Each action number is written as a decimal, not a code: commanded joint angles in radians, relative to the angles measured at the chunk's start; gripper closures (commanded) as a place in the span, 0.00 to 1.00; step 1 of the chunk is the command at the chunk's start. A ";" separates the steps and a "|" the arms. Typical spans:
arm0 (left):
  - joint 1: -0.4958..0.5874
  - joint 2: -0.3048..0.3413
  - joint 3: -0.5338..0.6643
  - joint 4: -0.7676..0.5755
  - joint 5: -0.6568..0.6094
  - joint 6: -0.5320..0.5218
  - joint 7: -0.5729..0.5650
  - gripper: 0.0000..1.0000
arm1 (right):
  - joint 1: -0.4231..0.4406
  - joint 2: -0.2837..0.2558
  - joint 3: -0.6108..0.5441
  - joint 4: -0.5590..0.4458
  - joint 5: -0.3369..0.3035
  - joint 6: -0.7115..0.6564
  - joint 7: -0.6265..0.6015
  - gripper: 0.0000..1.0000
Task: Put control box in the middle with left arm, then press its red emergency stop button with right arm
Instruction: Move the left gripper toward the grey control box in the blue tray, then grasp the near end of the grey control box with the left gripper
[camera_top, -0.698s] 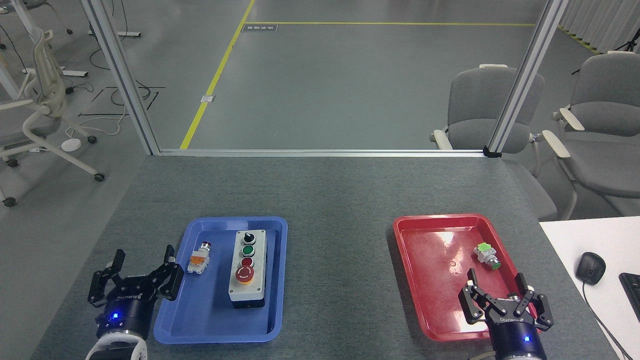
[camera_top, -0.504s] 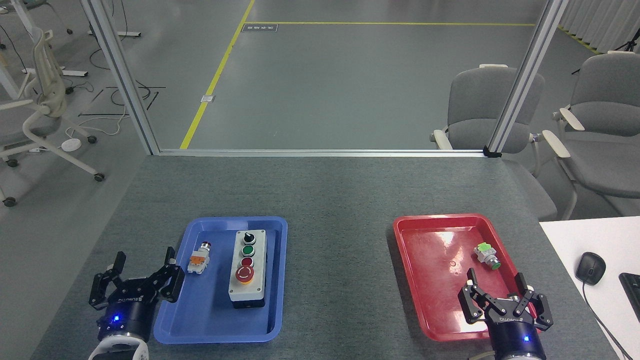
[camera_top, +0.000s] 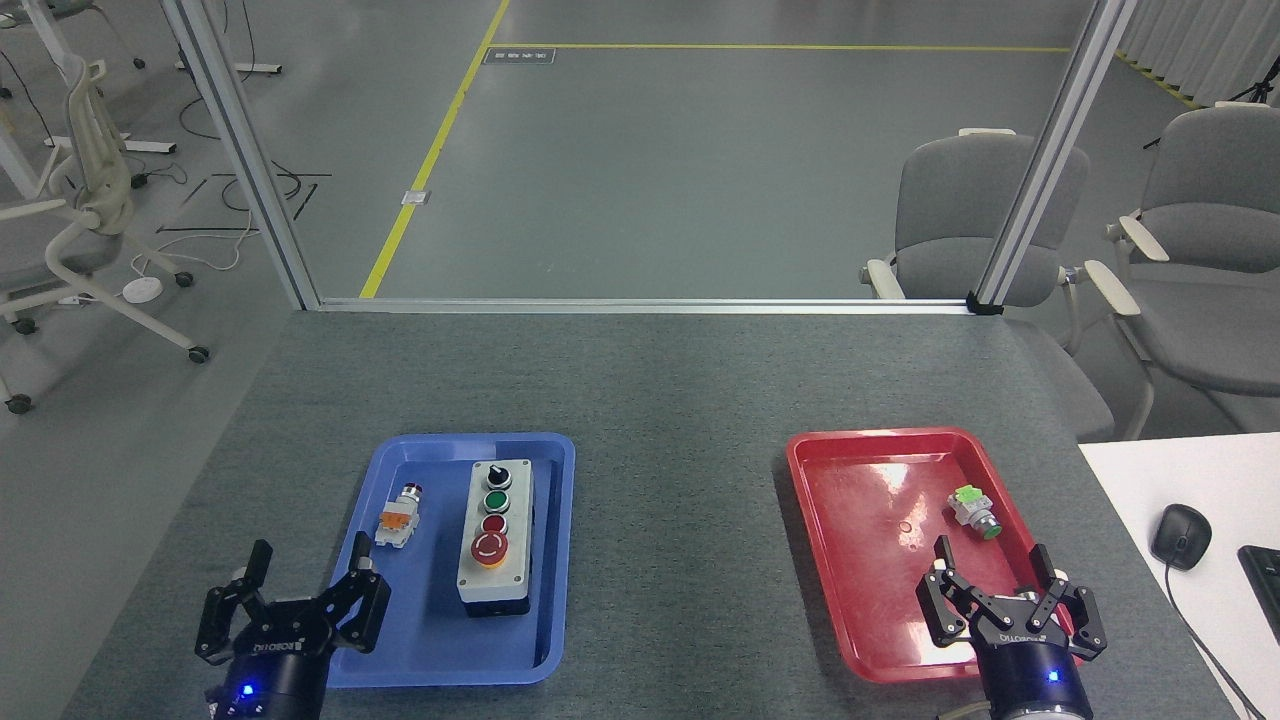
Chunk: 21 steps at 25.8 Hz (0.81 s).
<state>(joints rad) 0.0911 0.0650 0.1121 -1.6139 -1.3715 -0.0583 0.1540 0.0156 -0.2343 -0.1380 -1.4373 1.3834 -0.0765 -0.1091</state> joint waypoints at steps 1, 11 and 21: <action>0.067 -0.056 -0.058 -0.058 -0.012 0.008 -0.004 0.01 | 0.003 0.001 0.000 0.000 -0.001 0.000 0.000 0.02; -0.021 -0.168 -0.247 0.132 -0.097 0.210 -0.007 0.01 | 0.006 0.000 0.000 0.000 -0.001 -0.003 -0.001 0.02; -0.137 -0.174 -0.259 0.325 -0.100 0.273 0.006 0.01 | 0.009 -0.002 -0.002 0.000 -0.003 -0.060 -0.004 0.02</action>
<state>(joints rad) -0.0206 -0.1077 -0.1463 -1.3301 -1.4707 0.2081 0.1569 0.0254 -0.2366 -0.1391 -1.4373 1.3811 -0.1258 -0.1136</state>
